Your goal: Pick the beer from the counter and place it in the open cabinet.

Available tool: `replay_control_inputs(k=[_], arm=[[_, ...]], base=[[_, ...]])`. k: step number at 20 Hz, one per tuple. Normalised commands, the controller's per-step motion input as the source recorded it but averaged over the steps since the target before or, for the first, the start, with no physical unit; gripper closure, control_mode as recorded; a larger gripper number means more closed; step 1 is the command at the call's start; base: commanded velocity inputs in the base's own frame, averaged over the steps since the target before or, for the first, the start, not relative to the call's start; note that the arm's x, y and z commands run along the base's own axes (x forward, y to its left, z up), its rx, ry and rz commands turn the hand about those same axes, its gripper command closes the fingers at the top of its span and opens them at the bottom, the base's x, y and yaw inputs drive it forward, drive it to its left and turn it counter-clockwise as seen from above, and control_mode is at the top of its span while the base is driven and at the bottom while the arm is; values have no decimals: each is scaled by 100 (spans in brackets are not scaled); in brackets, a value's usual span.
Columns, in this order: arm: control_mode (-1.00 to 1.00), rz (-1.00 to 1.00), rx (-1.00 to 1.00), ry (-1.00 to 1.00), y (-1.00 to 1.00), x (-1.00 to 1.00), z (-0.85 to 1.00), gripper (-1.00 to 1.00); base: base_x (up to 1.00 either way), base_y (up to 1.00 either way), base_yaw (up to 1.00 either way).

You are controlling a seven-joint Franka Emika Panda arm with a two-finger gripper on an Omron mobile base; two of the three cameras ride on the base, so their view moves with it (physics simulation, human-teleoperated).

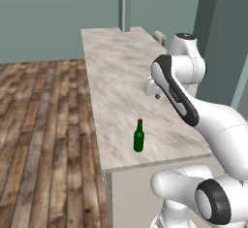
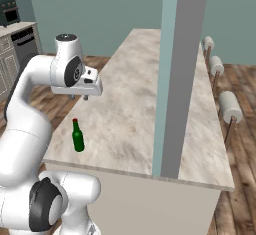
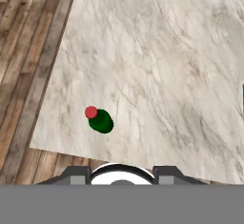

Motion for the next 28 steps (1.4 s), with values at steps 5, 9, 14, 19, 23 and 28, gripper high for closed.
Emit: replay_control_inputs(k=[5,9,14,19,23,28], arm=[[-100,0,0,0,0,-5,0,-100],[-100,0,0,0,0,-12,0,-100],[-100,3,0,0,0,-20,0,-100],[-100,7,0,0,0,-18,0,-100],[-100,10,0,0,3,-15,0,-100],[-100,14,0,-1,12,-15,0,-100]], base=[[0,0,0],[0,0,0],[0,0,0],[0,0,0],[0,0,0],[0,0,0]])
